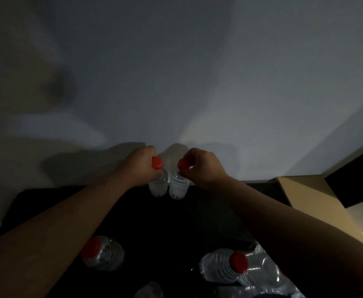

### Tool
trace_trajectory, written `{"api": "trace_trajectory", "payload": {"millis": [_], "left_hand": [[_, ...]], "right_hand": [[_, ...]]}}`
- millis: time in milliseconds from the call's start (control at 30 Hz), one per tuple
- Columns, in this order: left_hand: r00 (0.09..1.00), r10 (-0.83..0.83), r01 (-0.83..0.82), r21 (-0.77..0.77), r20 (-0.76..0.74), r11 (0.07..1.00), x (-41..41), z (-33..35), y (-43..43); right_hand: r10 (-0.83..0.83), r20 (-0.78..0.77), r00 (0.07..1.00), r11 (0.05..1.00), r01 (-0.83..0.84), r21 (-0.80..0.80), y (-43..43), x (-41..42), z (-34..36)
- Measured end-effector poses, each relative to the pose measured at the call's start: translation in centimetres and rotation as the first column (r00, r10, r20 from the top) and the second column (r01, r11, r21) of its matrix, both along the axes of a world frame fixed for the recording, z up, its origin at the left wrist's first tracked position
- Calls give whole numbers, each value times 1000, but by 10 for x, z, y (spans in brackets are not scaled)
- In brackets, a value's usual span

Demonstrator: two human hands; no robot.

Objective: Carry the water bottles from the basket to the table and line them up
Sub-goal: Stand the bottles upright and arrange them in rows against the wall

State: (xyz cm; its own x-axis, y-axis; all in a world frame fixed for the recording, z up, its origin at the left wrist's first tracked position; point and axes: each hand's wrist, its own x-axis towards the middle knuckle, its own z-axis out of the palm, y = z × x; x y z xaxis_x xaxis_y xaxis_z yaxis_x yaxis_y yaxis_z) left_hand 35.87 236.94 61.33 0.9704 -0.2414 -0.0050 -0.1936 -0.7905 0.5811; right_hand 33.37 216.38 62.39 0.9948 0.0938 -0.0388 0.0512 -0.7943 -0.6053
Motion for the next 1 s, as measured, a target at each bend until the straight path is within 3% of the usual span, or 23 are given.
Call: {"api": "trace_trajectory", "payload": {"millis": [267, 633, 1000], "left_hand": [[997, -41, 47, -98, 62, 994, 11, -15, 4], [998, -26, 32, -92, 60, 995, 12, -26, -3], [989, -19, 38, -132, 146, 990, 13, -38, -1]], "right_hand": [[5, 32, 999, 998, -7, 69, 4, 6, -14], [-59, -331, 942, 982, 115, 151, 12, 10, -38], [-131, -191, 973, 950, 178, 257, 18, 19, -56]]}}
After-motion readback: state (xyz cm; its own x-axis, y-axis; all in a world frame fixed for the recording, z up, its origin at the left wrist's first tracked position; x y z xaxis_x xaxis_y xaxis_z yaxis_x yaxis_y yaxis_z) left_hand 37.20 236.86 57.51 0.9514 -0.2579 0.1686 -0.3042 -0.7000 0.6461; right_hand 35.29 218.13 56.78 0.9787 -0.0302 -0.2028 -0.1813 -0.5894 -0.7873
